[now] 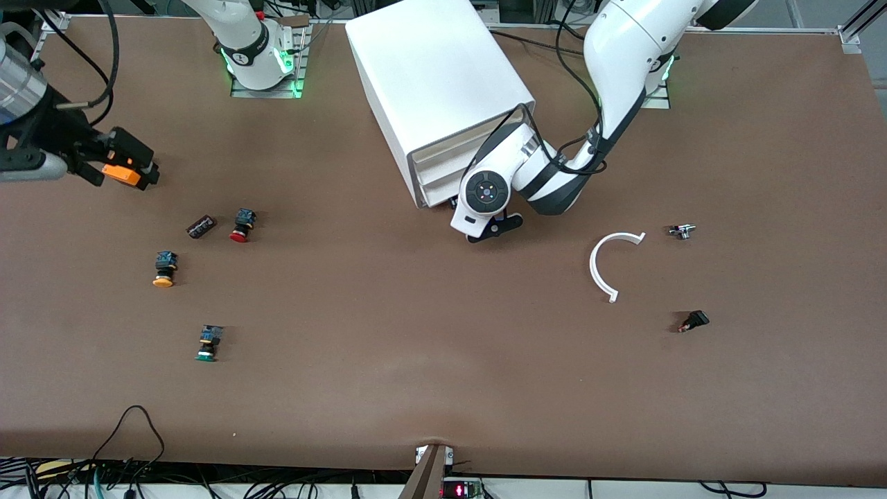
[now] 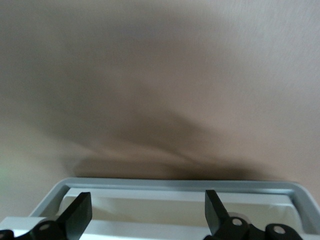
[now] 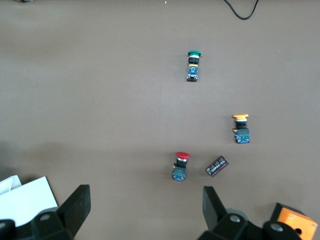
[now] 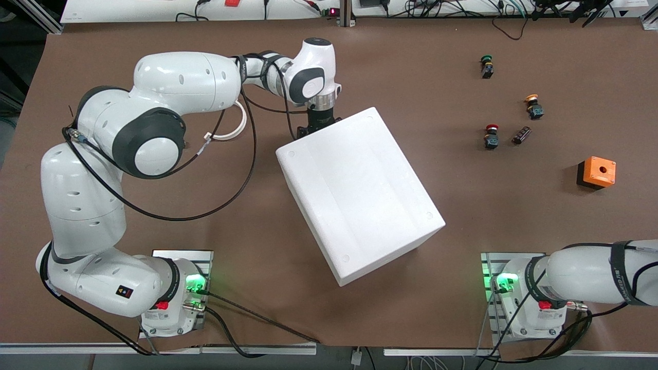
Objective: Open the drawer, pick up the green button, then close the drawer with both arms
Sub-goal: 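Place the switch with the right gripper while the left gripper shuts the drawer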
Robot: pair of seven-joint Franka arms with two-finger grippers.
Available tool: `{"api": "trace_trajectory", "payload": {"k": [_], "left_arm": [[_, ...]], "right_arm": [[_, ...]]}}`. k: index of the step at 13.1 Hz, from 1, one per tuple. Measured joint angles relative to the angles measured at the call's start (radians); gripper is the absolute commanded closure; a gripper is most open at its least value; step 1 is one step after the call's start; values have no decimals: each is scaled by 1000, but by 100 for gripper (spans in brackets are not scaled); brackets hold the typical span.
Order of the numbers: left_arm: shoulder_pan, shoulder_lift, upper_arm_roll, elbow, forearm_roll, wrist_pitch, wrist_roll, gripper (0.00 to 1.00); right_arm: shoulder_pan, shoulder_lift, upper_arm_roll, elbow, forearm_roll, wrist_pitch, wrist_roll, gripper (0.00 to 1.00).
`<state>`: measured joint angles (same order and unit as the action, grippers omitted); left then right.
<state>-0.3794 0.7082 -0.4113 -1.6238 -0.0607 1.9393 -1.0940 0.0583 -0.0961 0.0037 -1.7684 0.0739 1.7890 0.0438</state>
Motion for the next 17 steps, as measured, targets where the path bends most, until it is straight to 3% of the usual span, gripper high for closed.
{"api": "trace_trajectory", "payload": {"k": [4, 11, 14, 17], "left_arm": [[-1, 10, -17, -1, -40, -11, 0, 1], [15, 1, -18, 20, -11, -20, 1, 1], [51, -50, -16, 97, 132, -90, 7, 0], [87, -94, -12, 228, 174, -222, 140, 0]], "right_arm": [[0, -7, 19, 1, -13, -8, -11, 1], [0, -7, 19, 1, -14, -9, -30, 1], [1, -6, 20, 1, -14, -9, -59, 1], [1, -2, 19, 0, -14, -11, -132, 1]]}}
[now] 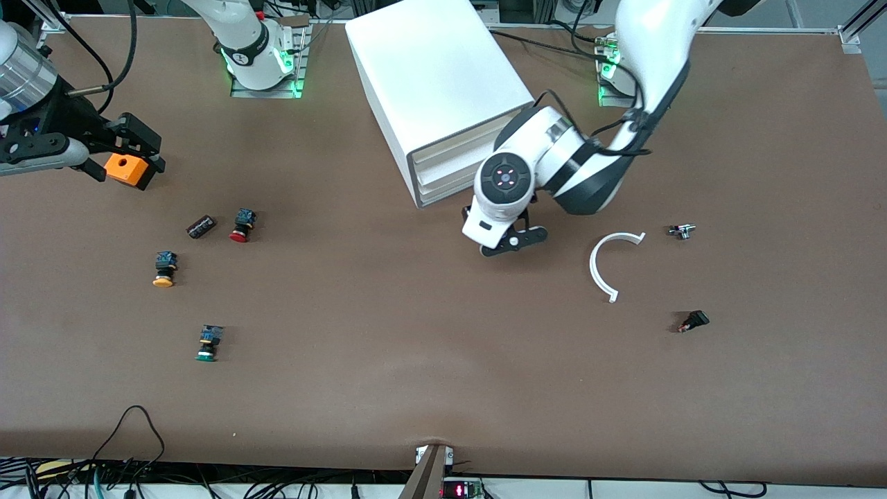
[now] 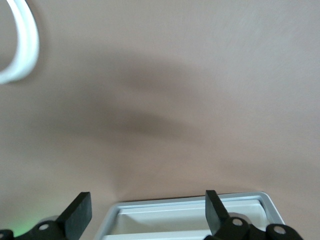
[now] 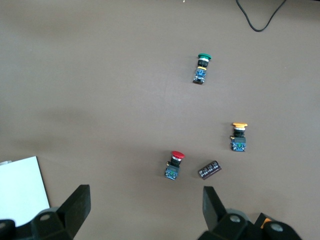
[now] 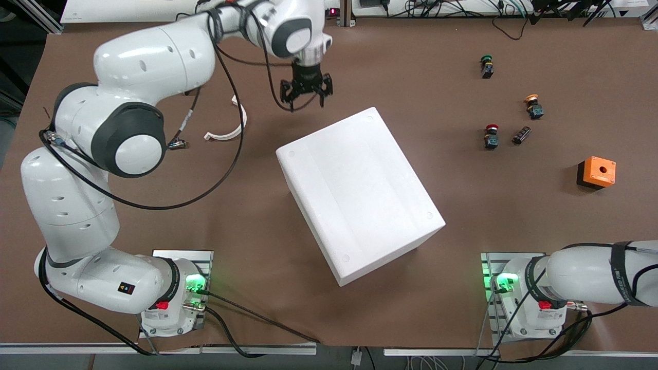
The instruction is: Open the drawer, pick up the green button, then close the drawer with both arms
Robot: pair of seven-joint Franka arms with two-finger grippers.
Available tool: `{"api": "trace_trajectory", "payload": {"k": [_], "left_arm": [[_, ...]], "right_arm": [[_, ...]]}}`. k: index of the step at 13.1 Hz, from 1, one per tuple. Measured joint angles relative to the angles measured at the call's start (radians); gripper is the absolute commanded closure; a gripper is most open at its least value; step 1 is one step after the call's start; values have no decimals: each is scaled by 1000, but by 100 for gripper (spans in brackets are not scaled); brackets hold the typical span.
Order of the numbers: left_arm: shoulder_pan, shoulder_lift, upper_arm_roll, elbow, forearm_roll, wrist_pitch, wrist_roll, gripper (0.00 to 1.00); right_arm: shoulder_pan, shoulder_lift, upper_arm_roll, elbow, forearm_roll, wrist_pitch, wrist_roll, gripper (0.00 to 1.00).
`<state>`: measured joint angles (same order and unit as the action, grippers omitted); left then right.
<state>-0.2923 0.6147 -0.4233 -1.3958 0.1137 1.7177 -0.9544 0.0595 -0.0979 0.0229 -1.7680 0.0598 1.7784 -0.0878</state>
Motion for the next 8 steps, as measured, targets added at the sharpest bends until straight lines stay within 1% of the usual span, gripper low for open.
{"api": "trace_trajectory", "payload": {"k": [2, 4, 6, 7, 8], "left_arm": [[55, -14, 5, 86, 2, -67, 139, 0], [128, -33, 8, 151, 3, -121, 308, 0], [207, -69, 12, 178, 3, -142, 517, 0], [231, -95, 29, 180, 2, -145, 610, 0], [238, -128, 69, 179, 2, -149, 688, 0]], "right_arm": [[0, 0, 0, 0, 0, -1, -10, 1], [0, 0, 0, 0, 0, -1, -12, 1], [3, 0, 1, 0, 0, -1, -12, 1], [5, 0, 2, 1, 0, -1, -13, 1], [6, 0, 2, 3, 0, 0, -14, 1]]}}
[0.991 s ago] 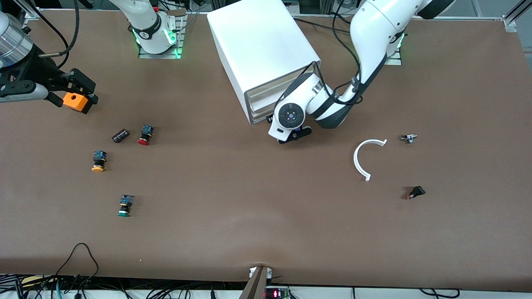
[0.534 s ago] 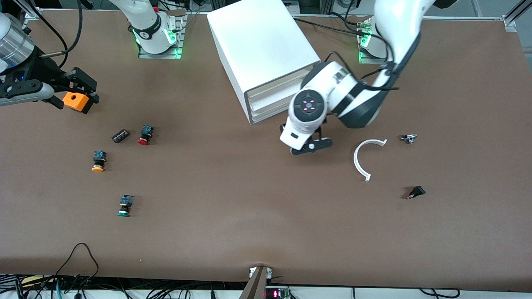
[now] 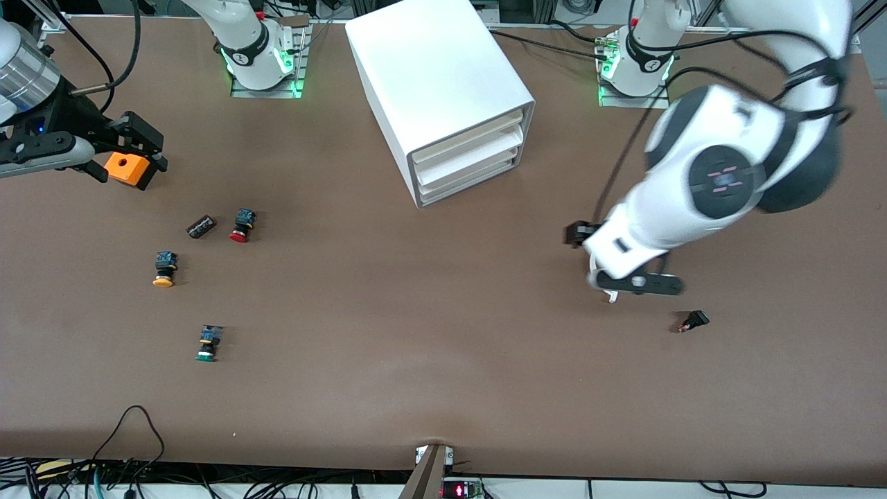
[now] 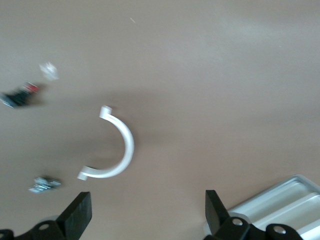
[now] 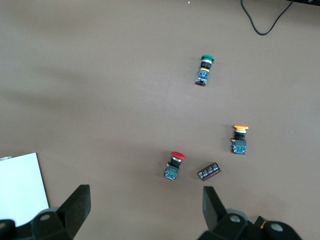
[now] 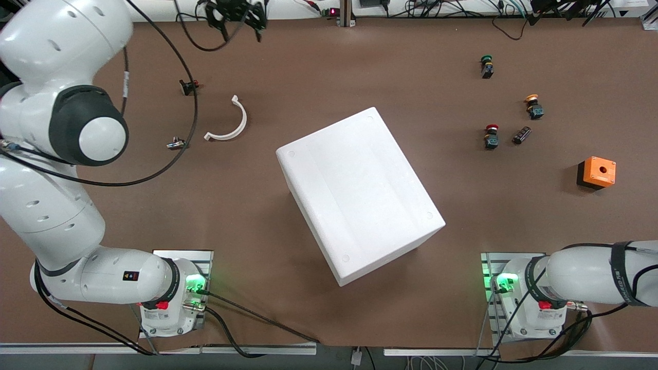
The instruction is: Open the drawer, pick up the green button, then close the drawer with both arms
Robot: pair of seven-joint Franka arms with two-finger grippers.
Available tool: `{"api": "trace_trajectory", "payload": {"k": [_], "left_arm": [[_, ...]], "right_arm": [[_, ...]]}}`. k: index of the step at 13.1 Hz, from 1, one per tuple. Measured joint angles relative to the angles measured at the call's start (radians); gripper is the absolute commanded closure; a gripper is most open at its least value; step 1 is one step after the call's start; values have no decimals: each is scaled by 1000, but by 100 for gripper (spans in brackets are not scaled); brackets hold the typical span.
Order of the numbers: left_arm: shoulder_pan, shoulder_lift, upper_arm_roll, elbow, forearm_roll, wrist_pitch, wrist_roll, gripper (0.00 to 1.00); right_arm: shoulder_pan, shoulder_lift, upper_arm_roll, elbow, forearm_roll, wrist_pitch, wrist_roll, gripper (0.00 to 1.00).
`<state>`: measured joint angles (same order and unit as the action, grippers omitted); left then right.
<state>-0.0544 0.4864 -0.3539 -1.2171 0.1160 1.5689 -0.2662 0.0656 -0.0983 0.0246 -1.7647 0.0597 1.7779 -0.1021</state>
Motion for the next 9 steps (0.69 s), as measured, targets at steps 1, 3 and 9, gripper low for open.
{"api": "trace_trajectory", "payload": {"k": [1, 3, 9], "left_arm": [[-3, -43, 51, -9, -1, -4, 65, 0], [-10, -156, 150, -72, -31, -5, 173, 0], [-23, -483, 365, -431, -94, 158, 364, 0]], "right_arm": [[1, 0, 0, 3, 0, 0, -2, 1], [1, 0, 0, 6, 0, 0, -5, 1], [4, 0, 16, 10, 1, -1, -9, 1]]}}
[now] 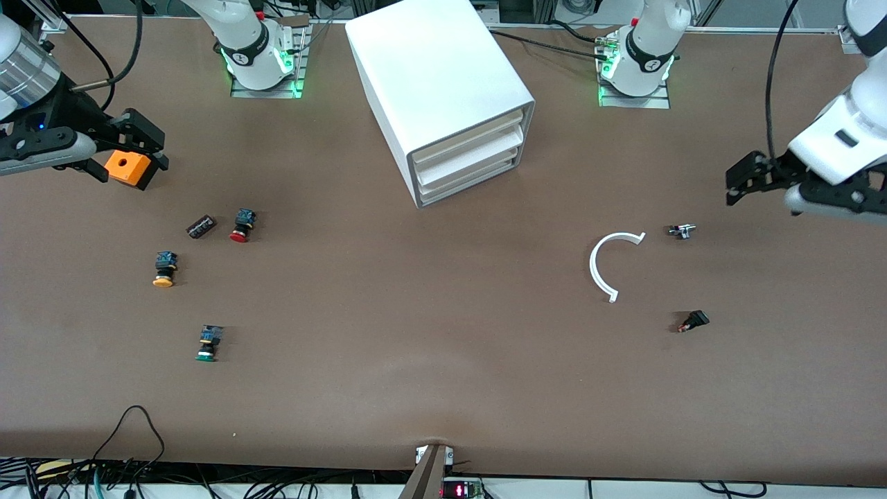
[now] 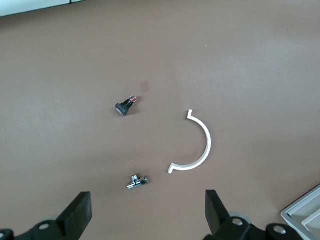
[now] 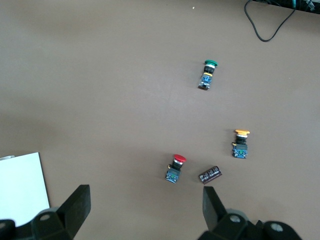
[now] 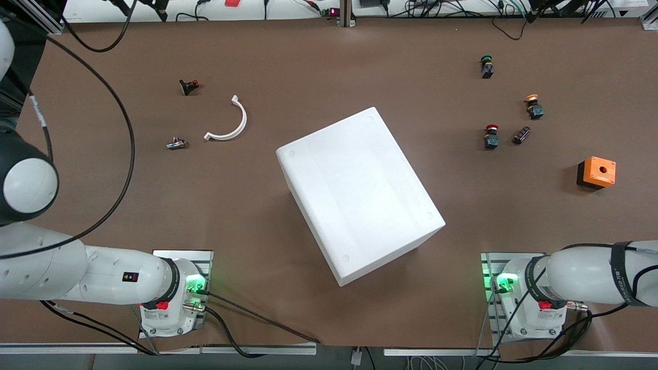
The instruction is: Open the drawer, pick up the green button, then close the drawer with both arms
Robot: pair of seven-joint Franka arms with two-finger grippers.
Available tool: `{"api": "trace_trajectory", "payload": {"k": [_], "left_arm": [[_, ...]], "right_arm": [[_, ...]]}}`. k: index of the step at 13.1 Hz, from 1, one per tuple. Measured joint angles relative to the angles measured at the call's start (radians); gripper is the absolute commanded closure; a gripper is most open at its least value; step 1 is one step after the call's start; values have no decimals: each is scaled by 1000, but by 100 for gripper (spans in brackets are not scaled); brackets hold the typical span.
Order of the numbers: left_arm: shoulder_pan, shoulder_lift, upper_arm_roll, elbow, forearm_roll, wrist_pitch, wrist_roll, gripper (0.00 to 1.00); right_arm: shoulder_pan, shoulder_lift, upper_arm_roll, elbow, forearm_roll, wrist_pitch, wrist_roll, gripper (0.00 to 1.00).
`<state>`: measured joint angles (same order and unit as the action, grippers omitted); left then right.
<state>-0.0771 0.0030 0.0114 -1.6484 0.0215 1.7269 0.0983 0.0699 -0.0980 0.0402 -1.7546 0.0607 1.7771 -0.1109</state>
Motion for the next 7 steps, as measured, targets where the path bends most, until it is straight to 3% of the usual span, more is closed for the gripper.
{"api": "trace_trajectory", "payload": {"k": [7], "left_arm": [[-7, -23, -1, -28, 0, -3, 0, 0]], "right_arm": [[4, 0, 17, 15, 0, -7, 0, 1]]}}
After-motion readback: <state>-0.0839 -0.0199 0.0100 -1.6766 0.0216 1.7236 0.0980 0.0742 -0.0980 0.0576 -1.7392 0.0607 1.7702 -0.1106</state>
